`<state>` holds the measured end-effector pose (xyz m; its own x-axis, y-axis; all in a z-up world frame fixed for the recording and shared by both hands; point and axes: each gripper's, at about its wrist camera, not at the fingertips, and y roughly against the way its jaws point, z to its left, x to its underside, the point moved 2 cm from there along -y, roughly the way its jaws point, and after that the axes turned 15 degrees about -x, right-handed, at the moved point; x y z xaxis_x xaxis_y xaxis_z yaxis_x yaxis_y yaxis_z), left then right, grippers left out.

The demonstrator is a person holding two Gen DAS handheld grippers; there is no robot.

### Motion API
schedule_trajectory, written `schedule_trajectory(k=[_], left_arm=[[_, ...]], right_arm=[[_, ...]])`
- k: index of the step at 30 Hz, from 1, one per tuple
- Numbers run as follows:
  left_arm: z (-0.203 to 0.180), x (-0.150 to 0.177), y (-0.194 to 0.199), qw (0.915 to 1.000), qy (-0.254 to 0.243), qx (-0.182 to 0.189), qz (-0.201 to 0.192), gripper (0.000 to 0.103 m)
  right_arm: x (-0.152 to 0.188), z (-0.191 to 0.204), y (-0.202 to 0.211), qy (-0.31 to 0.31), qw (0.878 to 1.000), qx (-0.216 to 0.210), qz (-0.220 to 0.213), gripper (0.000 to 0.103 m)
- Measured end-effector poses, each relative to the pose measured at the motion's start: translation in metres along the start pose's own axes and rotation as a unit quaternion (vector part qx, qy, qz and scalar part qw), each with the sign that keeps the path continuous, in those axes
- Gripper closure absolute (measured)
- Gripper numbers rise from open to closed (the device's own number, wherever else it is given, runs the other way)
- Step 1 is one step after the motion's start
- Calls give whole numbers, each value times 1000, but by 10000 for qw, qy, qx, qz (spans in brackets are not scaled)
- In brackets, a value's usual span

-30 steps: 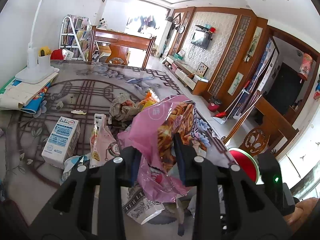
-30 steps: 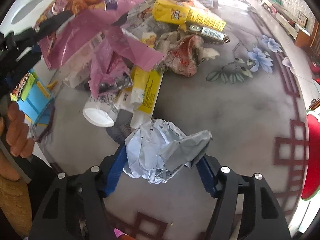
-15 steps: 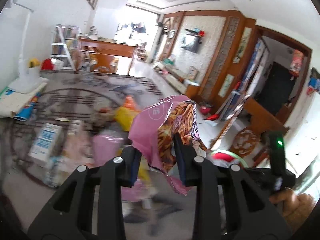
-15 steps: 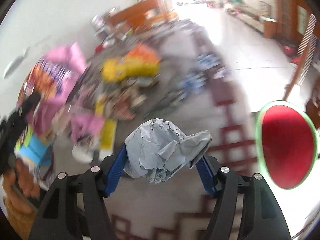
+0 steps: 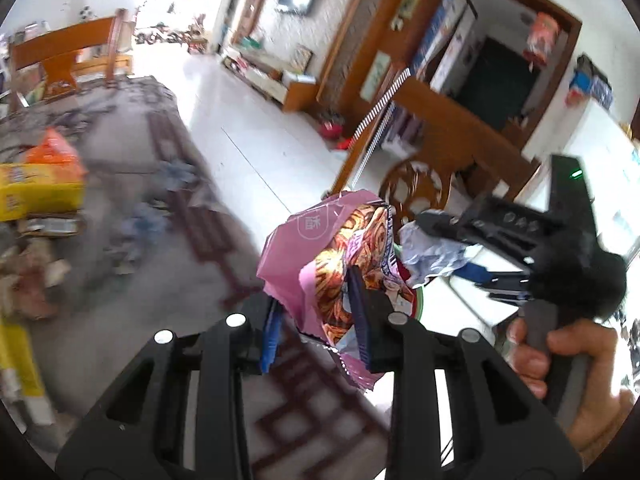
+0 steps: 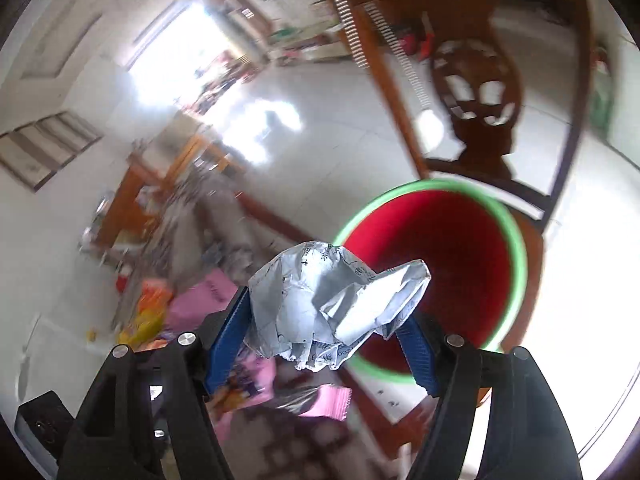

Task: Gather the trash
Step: 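Carry both items to the red bucket and open both tools over it, then move both open tools back over the table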

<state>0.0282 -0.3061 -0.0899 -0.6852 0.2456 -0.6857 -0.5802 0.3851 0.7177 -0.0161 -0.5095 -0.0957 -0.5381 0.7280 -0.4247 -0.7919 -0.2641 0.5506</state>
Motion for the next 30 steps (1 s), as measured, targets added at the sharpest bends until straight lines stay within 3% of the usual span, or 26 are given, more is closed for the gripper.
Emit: schedule_trajectory(k=[4,6,7,8,19,22,30], left_arm=[[-25,-9,-27,9997,-234,9,121,67],[-33,-12,-39,9992,-358,-14,203,53],[-35,-14,-42,9990,-395,-26,219,37],[-38,-13,-42,9990,-404,-37,178,30],[-25,0,-15,9996,-246,-140,10,30],[-5,4,7,9991,-265,-302,-159,30],[98,20,77,9912,-44,-1255,-412,30]], right_arm=[[-13,-13,10,-75,9992,229,-319,29],[-16,-25,14,-223,9986,266,-399,23],[-16,-31,15,-305,9983,244,-424,19],[-17,-35,15,-394,9980,216,-439,18],[-17,-22,14,-184,9989,211,-374,17],[-14,-13,8,-39,9992,236,-306,17],[9,42,-23,664,9975,171,154,17]])
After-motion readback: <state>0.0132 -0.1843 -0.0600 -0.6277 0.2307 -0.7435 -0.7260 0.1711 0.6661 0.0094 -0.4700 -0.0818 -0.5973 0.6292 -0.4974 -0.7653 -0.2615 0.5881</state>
